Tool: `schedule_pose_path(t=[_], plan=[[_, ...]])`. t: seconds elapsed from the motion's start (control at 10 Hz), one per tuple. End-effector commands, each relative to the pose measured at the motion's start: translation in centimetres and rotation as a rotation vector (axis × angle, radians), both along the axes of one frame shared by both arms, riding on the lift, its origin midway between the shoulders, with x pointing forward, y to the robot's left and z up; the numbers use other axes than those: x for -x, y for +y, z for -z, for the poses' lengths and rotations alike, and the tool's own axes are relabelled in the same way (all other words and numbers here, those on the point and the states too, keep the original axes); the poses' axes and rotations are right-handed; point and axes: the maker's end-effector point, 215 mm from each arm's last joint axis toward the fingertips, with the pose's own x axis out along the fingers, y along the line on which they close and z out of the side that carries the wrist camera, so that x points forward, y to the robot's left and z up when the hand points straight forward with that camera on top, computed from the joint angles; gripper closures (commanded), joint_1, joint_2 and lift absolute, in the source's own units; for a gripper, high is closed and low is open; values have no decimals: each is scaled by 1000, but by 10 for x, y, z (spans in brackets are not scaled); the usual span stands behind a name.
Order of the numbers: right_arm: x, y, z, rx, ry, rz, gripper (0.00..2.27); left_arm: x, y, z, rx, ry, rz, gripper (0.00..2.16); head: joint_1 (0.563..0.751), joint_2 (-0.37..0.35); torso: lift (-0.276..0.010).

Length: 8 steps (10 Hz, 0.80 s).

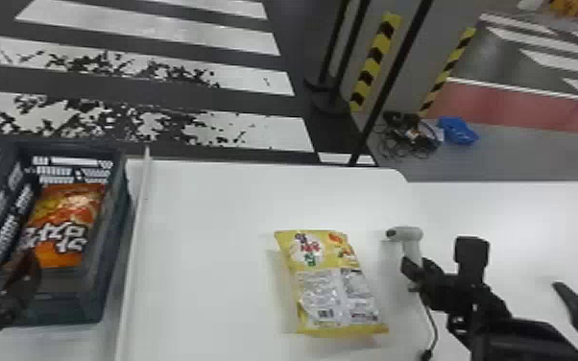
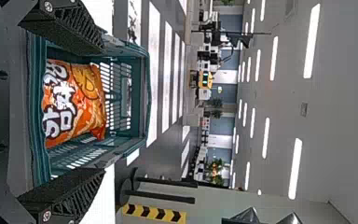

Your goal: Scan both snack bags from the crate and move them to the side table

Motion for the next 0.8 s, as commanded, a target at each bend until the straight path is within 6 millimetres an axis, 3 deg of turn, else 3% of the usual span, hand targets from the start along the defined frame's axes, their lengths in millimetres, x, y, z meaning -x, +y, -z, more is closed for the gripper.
schedule_pose_path(t=[0.0, 0.1, 0.4, 0.6, 0.7], plan=[[1, 0, 2, -6, 3, 2, 2051, 1, -1, 1, 0, 3, 2, 100, 695, -292, -99], [1, 2, 3, -13, 2, 1, 1747, 0, -1, -1, 1, -2, 2, 100, 695, -292, -99], [2, 4, 4, -26, -2, 5, 464, 1, -1, -2, -2, -3, 4, 100, 695, -289, -99], [5, 2, -4, -14, -15, 11, 289, 1, -1, -3, -2, -5, 5, 100, 695, -291, -99], [7, 2, -19, -1, -44, 14, 178, 1, -2, -3, -1, -5, 5, 100, 695, -293, -99]])
